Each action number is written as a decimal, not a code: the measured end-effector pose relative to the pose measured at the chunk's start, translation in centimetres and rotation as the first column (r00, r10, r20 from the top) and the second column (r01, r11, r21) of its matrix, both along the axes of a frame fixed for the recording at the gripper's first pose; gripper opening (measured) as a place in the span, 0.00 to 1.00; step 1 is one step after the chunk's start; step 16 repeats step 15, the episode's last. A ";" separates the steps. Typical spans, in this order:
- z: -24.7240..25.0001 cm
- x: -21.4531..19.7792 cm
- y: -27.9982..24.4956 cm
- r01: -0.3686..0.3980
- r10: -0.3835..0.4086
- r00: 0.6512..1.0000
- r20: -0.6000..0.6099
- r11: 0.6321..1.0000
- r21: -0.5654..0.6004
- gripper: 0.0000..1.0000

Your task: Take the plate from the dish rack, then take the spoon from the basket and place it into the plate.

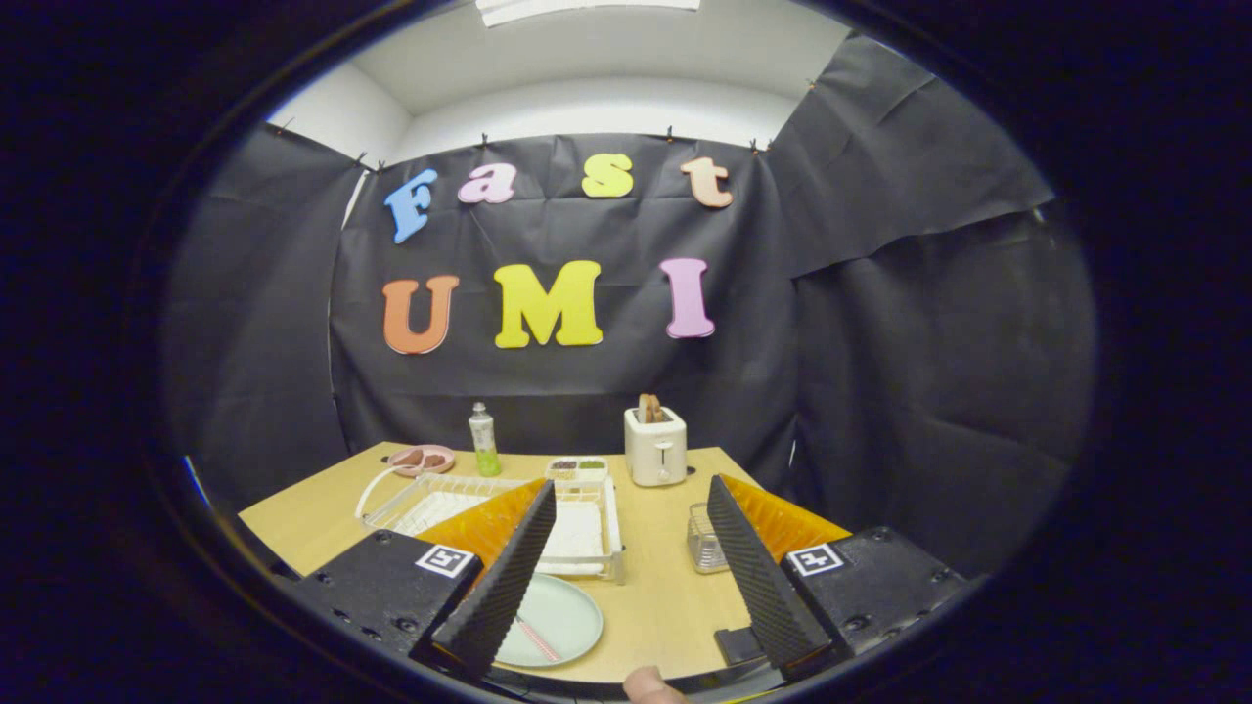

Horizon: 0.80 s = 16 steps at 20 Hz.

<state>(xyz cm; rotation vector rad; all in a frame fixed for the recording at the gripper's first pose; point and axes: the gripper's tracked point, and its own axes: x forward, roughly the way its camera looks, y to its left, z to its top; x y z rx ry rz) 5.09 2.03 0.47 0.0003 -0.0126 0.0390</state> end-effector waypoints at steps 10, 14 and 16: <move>-1.5 -3.0 -3.2 -0.013 0.013 1.000 -0.012 1.000 0.019 1.00; -1.6 -3.3 -2.6 -0.029 0.029 1.000 -0.006 0.999 0.015 1.00; -1.6 -3.4 -2.3 -0.034 0.034 0.999 -0.004 0.999 0.009 1.00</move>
